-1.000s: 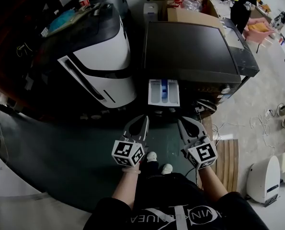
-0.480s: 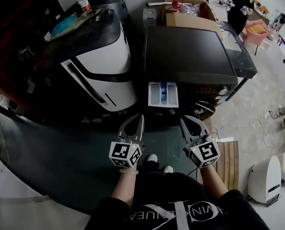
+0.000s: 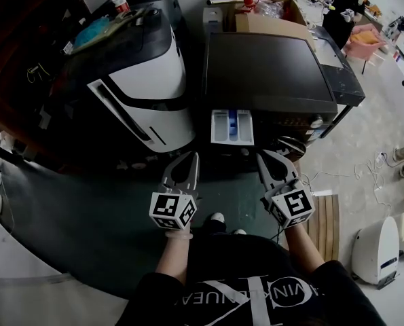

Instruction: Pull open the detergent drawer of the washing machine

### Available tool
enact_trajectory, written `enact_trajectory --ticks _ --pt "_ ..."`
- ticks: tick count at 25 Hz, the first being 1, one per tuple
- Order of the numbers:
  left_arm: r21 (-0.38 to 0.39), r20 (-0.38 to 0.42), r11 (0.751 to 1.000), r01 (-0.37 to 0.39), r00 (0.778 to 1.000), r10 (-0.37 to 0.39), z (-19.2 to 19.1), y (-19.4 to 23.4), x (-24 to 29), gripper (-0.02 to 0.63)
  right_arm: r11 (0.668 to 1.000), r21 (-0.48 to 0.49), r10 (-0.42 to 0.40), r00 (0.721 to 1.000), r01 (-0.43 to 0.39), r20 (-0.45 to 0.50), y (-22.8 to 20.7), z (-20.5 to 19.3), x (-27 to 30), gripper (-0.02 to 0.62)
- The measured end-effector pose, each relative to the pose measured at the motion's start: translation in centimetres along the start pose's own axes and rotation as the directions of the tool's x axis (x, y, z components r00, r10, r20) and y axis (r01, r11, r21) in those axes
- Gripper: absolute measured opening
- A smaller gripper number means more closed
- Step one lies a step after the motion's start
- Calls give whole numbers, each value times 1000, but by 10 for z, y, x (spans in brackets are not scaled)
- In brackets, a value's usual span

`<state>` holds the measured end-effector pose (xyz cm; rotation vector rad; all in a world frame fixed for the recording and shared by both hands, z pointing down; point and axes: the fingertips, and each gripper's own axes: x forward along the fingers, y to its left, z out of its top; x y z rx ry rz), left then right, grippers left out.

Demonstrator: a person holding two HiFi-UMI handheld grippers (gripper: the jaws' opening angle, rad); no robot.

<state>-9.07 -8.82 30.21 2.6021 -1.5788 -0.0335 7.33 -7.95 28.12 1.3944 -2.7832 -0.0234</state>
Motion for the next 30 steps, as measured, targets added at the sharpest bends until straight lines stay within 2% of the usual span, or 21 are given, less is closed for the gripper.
enact_trajectory --ticks 30 --pt "37 14 999 -12 1000 12 13 -3 6 9 1000 4 6 1000 -6 28 -5 5 -2 18"
